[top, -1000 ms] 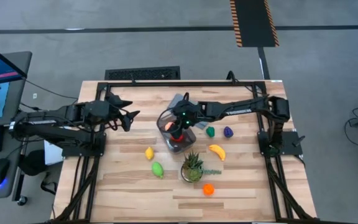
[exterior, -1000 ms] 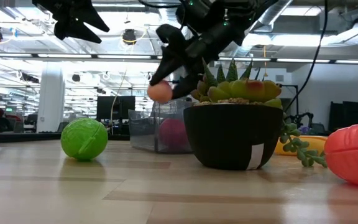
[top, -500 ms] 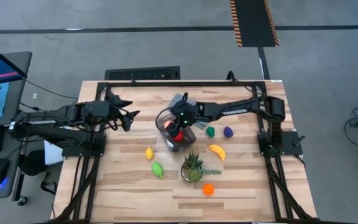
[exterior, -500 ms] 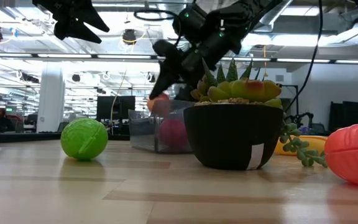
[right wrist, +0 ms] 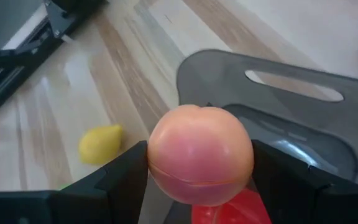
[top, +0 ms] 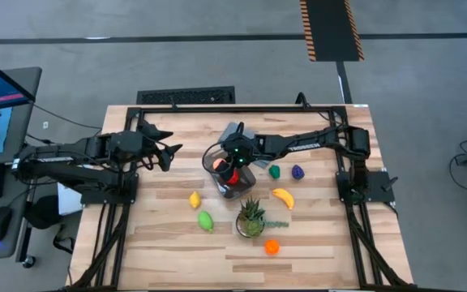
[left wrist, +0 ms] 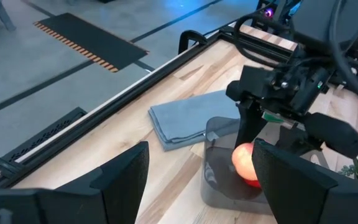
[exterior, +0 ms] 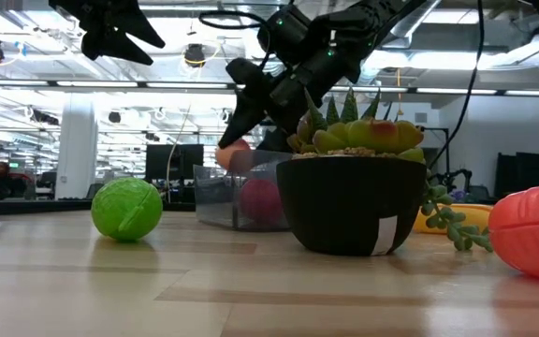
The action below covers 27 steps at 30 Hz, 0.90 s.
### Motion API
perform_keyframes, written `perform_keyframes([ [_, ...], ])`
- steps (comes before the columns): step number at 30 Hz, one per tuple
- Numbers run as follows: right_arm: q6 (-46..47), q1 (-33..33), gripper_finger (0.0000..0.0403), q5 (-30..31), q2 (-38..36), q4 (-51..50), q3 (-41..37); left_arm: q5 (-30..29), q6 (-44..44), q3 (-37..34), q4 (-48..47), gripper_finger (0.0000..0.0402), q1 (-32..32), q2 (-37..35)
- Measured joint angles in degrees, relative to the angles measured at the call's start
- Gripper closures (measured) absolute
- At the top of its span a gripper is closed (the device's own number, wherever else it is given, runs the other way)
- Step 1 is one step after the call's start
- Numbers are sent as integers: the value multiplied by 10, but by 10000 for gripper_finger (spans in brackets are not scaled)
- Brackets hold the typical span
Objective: Pick and placing Produce into tupperware
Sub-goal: Put the pink peach into the black bin
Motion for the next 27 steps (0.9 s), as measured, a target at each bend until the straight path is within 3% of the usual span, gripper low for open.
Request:
perform_keyframes([
  [8,-6,-4,121,-36,0,25,0,-7,0,0,0,129,0,0],
  [21,-30,-6,120,-42,0,25,0,-10,0,0,0,129,0,0],
  [27,-36,-6,80,-45,0,28,0,-10,0,0,0,129,0,0],
])
